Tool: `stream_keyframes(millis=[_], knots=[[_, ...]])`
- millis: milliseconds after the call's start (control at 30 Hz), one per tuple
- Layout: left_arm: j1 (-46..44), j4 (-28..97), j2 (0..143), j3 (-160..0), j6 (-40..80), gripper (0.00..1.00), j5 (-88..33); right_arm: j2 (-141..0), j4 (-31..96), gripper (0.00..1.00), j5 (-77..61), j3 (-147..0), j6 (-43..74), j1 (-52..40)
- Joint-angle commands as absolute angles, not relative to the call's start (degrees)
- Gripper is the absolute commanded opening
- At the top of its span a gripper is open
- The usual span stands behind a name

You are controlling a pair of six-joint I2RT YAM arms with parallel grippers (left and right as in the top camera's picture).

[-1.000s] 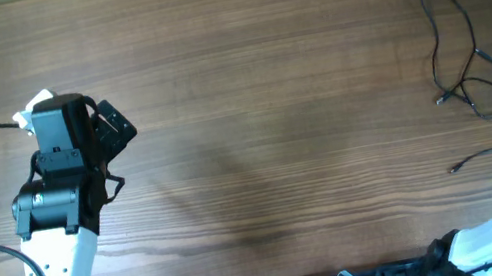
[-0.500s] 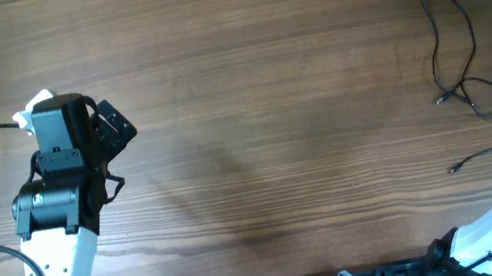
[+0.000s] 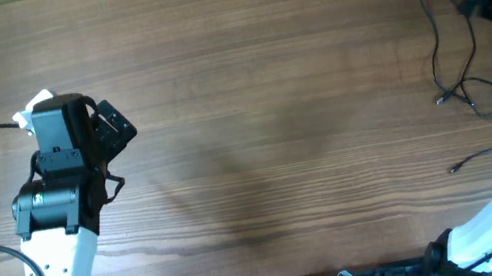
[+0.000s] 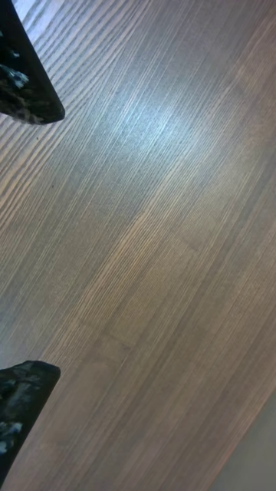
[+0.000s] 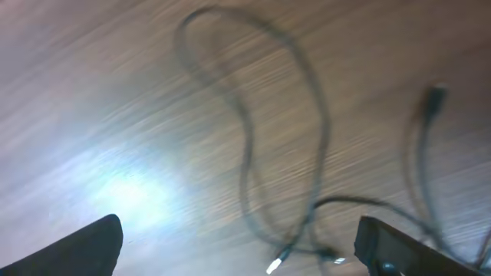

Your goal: Untangle cables

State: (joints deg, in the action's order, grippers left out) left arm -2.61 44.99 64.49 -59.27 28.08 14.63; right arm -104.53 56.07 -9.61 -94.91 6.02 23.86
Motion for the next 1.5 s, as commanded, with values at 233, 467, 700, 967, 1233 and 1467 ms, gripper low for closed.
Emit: stream_keyframes(millis=[233,467,700,967,1233,1467], knots=[[-2.3,44.9,63.9,-59.6,27.4,1.0,14.4,-89.2,64.7,1.0,1.7,-95.2,4.6,5.3],[-2.3,44.9,63.9,-59.6,27.4,1.0,14.4,-80.8,69.0,1.0,1.7,-95.2,4.7,-1.0],[-2.3,44.9,63.9,-59.6,27.4,1.0,14.4,-80.1,71.3,1.0,0.8,-95.1,4.7,-1.2],[-2.3,44.9,63.9,-59.6,27.4,1.0,14.4,-81.1,71.2,0.99,0.0,-95.1,4.7,-1.2],[-2.3,44.9,63.9,-59.6,27.4,1.0,14.4,-81.2,71.2,1.0,0.0,-95.1,4.7,-1.2],[-2.3,44.9,63.9,-59.6,27.4,1.0,14.4,-81.2,71.2,1.0,0.0,-95.1,4.6,-1.1]])
